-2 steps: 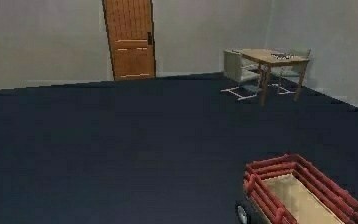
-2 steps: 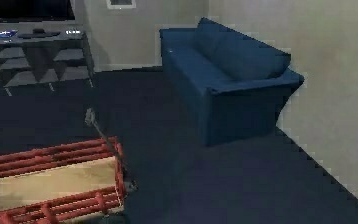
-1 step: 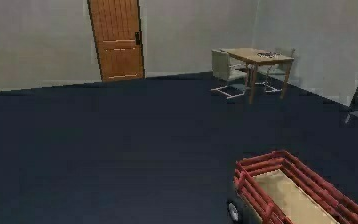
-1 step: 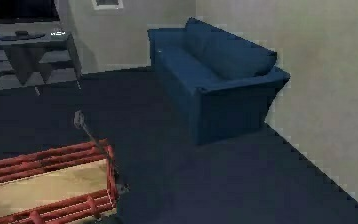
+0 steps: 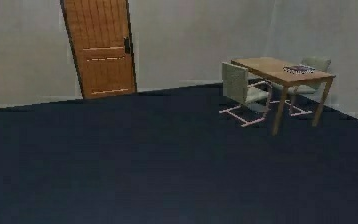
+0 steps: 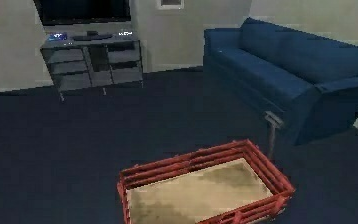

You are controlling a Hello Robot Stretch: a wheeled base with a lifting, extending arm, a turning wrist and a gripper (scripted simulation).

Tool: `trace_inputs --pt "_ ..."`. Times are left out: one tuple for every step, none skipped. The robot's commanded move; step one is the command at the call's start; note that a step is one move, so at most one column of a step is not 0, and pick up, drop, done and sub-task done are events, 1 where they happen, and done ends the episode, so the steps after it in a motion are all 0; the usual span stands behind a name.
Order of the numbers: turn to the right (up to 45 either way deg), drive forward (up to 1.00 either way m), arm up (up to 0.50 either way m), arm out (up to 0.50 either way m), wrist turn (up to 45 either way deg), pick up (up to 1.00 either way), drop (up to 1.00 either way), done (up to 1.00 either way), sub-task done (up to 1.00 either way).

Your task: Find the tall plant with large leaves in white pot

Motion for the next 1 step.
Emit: trace_inputs --pt "0.0 0.15 0.00 0.00 0.0 0.00 0.00 0.00 0.00"
